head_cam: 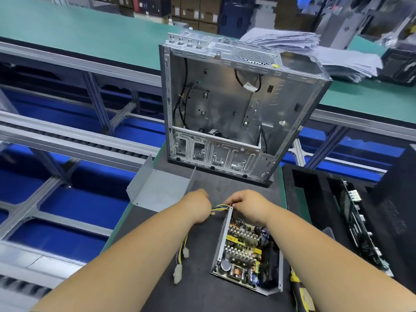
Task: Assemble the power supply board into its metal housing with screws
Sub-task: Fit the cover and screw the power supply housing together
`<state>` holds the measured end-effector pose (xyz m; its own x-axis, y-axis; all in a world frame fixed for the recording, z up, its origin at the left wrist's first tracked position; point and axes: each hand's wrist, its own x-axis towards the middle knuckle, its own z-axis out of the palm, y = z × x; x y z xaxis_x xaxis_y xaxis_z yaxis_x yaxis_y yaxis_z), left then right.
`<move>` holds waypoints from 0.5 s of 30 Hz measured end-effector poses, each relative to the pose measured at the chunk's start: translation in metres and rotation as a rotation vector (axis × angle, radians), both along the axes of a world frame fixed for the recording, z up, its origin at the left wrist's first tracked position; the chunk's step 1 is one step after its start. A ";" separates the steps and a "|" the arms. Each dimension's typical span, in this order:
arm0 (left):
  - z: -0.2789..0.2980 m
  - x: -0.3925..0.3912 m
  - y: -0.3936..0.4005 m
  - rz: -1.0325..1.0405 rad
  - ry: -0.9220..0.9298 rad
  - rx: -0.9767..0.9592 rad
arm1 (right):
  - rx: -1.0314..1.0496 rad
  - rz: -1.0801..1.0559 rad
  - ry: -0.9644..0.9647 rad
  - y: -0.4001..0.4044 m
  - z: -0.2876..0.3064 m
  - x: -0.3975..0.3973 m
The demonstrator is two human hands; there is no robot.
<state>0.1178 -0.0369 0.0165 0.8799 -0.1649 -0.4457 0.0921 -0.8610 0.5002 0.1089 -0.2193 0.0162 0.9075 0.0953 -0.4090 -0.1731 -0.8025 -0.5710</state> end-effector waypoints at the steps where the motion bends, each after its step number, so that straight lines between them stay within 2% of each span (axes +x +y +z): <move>1: 0.001 -0.001 0.003 0.003 -0.066 -0.011 | 0.014 -0.027 0.021 0.000 0.001 0.000; 5: 0.011 0.003 0.018 0.100 -0.260 -0.188 | 0.001 -0.073 0.044 0.001 0.008 -0.003; 8: 0.013 0.009 0.029 0.196 -0.412 -0.107 | 0.040 -0.117 0.055 0.008 0.011 -0.003; 11: 0.006 0.012 0.038 0.178 -0.338 0.112 | 0.029 -0.109 0.100 0.014 0.013 -0.001; 13: -0.001 0.013 0.041 0.149 -0.249 0.183 | -0.042 0.014 0.086 0.013 0.017 0.001; 15: -0.007 0.012 0.043 0.127 -0.235 0.200 | -0.195 0.162 0.020 0.013 0.023 -0.002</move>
<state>0.1300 0.0060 0.0096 0.9704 0.0232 -0.2404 0.1073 -0.9332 0.3430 0.1067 -0.2060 0.0390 0.8783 0.1560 -0.4519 -0.0432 -0.9155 -0.4001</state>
